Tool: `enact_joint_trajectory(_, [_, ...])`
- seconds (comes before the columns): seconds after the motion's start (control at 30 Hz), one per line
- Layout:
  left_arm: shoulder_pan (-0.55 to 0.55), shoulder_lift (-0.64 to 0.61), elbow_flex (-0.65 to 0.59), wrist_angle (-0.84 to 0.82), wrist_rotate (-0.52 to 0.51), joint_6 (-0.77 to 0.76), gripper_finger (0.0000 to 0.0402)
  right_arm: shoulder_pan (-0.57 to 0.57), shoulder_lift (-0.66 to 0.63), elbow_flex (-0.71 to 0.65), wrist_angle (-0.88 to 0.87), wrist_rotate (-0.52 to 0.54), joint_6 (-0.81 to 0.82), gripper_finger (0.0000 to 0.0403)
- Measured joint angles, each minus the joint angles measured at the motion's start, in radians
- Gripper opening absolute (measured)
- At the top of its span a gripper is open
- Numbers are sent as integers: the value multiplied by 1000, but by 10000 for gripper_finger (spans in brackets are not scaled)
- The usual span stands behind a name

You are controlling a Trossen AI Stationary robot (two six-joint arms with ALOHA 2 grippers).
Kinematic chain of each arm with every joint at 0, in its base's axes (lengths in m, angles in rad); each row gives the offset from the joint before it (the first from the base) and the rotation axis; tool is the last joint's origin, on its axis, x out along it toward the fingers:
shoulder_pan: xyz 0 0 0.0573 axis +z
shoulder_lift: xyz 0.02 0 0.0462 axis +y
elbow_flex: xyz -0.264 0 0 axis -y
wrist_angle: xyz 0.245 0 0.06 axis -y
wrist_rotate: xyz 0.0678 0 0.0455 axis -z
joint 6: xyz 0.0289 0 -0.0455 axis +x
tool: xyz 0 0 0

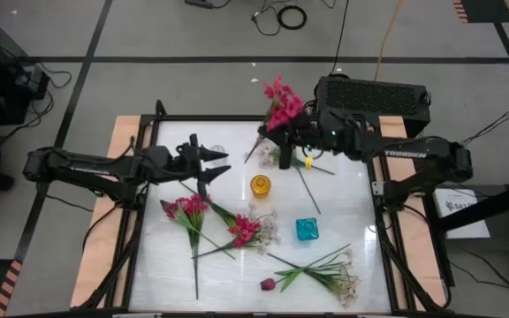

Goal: Sort flowers into vase by color
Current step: Put the top pink flowers into the transparent vase

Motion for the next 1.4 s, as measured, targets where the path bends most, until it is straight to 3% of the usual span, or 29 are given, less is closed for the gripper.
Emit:
enact_joint_trajectory(0.17, [31,-30,0,35,-11,19,193,-25,115,137,-72,-71,3,8])
enact_joint_trajectory(0.5, [136,-90,56,-36,2,70,282,-46,306,333,-139,-93,-81,8])
enact_joint_trajectory(0.6, [168,-103,66,-42,9,96,297,-65,332,364,-146,-150,-96,8])
enact_joint_trajectory(0.8, [258,-96,79,-42,185,33,304,-76,402,428,-217,-244,-95,8])
enact_joint_trajectory(1.2, [394,-71,97,-64,305,21,304,-76,450,494,-226,-245,-110,9])
enact_joint_trajectory(1.4, [438,-26,97,-25,461,19,284,-74,450,494,-228,-245,-114,9])
